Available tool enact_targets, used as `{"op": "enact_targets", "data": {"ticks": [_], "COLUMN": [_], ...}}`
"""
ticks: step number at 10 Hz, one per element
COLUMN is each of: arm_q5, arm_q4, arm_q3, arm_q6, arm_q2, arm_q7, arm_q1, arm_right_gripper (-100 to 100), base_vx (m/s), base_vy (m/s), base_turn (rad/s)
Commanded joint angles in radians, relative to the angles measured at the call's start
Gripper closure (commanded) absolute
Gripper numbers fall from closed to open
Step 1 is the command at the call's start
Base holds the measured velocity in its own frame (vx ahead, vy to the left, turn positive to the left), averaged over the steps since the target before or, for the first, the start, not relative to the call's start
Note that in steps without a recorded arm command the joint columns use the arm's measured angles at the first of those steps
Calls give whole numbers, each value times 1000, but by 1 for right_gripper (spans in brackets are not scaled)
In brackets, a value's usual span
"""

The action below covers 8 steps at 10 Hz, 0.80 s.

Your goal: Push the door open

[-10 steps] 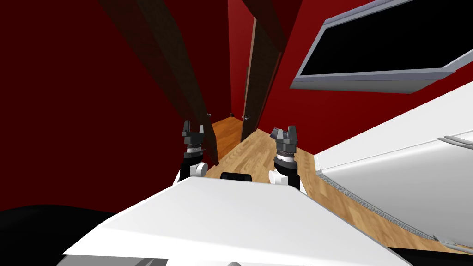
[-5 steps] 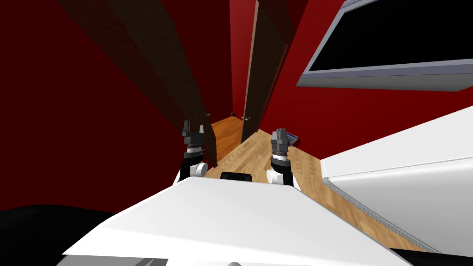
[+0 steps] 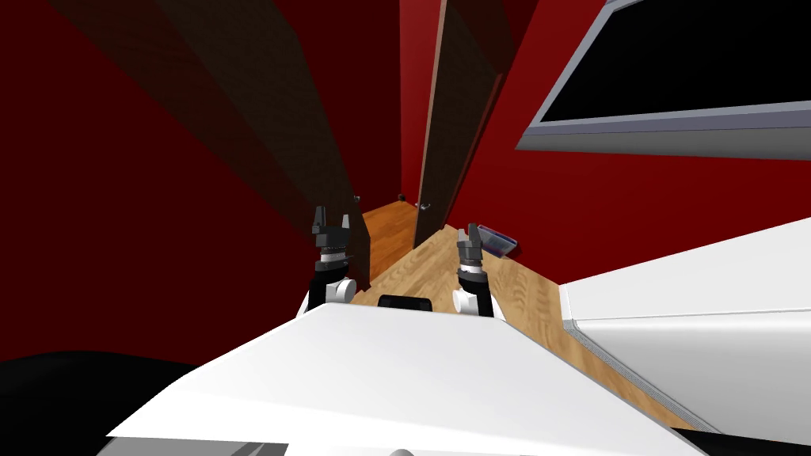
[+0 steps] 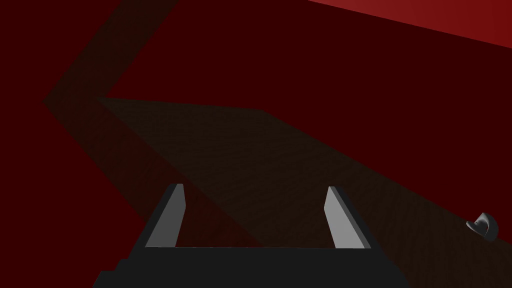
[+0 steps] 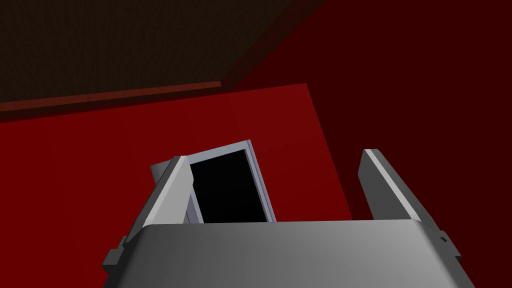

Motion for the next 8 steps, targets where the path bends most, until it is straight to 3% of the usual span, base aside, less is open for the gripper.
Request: {"op": "enact_targets", "data": {"ticks": [1, 8], "arm_q5": [-1, 1], "arm_q4": [30, 187], "arm_q3": [3, 25], "arm_q6": [-3, -23], "arm_q2": [-5, -20], "arm_q7": [-5, -23], "arm_q1": [-12, -74], "arm_right_gripper": [-100, -100], "base_vx": [91, 105], "base_vy": [-50, -83], "base_turn": [46, 75]}}
